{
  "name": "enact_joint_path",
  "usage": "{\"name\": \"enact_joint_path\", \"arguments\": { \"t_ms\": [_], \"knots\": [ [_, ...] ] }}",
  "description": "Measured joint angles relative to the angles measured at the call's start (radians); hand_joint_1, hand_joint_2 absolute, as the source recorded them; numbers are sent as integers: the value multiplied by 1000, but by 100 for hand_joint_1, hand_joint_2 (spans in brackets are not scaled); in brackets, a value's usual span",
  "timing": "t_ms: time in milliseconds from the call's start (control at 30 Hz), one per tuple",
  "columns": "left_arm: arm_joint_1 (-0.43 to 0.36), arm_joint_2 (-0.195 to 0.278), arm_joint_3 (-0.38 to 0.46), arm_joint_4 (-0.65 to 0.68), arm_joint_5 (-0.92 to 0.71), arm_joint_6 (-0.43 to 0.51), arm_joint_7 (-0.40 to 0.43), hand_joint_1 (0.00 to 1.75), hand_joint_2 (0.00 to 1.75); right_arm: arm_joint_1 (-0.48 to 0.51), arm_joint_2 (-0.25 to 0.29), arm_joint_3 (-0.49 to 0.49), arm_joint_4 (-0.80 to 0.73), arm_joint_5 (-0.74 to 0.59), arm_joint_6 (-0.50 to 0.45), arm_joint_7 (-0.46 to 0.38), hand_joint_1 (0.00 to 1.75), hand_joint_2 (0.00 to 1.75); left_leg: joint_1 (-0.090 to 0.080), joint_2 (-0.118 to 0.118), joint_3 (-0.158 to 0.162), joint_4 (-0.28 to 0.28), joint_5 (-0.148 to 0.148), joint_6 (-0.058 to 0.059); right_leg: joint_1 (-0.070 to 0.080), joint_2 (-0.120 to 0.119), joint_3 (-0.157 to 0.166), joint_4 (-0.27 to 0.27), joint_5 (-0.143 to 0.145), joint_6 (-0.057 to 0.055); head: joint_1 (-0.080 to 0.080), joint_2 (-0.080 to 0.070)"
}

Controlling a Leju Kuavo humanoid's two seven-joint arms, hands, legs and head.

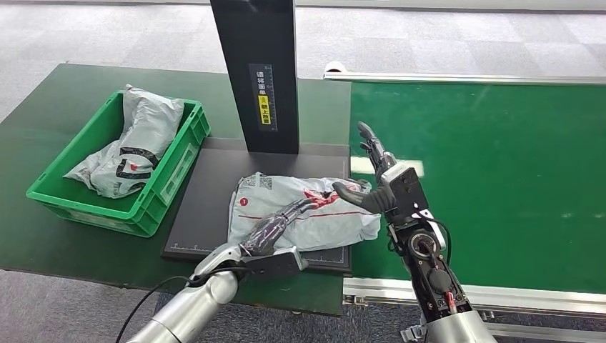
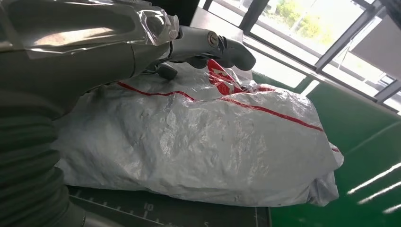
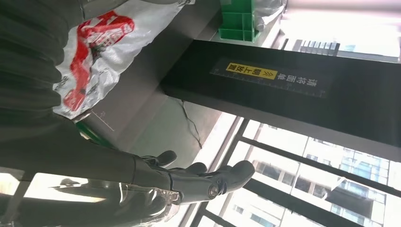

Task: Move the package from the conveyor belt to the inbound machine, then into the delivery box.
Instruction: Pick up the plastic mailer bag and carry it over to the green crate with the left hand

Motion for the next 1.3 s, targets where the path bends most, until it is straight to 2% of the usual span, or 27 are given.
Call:
{"name": "enact_joint_path", "arguments": {
  "t_ms": [33,67,167,200,433,700,867,1067,1200,1300],
  "knots": [
    [-13,-10,-14,22,-2,4,6,0,175,0,0,-1,-1,-3,0,0,0,175,0,0,0,0,0,0,0,0,0,0,0,0,0,0],
    [-24,-21,-26,44,-4,9,12,10,175,1,0,-3,-2,-5,0,0,0,175,0,0,0,0,0,0,0,0,0,0,0,0,0,0],
    [-54,-52,-56,102,-1,26,31,141,175,4,0,-6,-6,-9,0,3,0,175,0,0,0,0,0,0,0,0,0,0,0,0,0,0],
    [-61,-61,-62,117,3,34,35,175,175,5,0,-6,-8,-11,-1,4,0,175,0,0,0,0,0,0,0,0,0,0,0,0,0,0],
    [-103,-100,-83,201,33,161,47,175,175,7,0,-6,-10,-22,-11,9,0,175,0,0,0,0,0,0,0,0,0,0,0,0,0,0],
    [-116,-84,-45,189,114,323,-3,175,175,14,-2,-8,-10,-20,-30,14,0,175,0,0,0,0,0,0,0,0,0,0,0,0,0,0],
    [-100,-31,19,37,108,423,-3,175,175,28,-9,-20,-13,-19,-45,14,0,175,0,0,0,0,0,0,0,0,0,0,0,0,0,0],
    [-36,35,127,-253,61,495,20,175,175,58,-19,-44,-21,-4,-69,2,0,175,0,0,-1,0,0,0,0,0,0,0,0,0,0,0],
    [17,79,185,-426,63,451,32,3,175,86,-36,-62,-43,-3,-78,-9,0,175,0,0,-1,0,0,0,0,0,0,0,0,0,0,0],
    [53,105,196,-509,68,377,39,0,175,105,-49,-74,-67,-6,-74,-10,0,175,0,0,-1,0,0,0,0,0,0,0,0,0,0,0]
  ]
}}
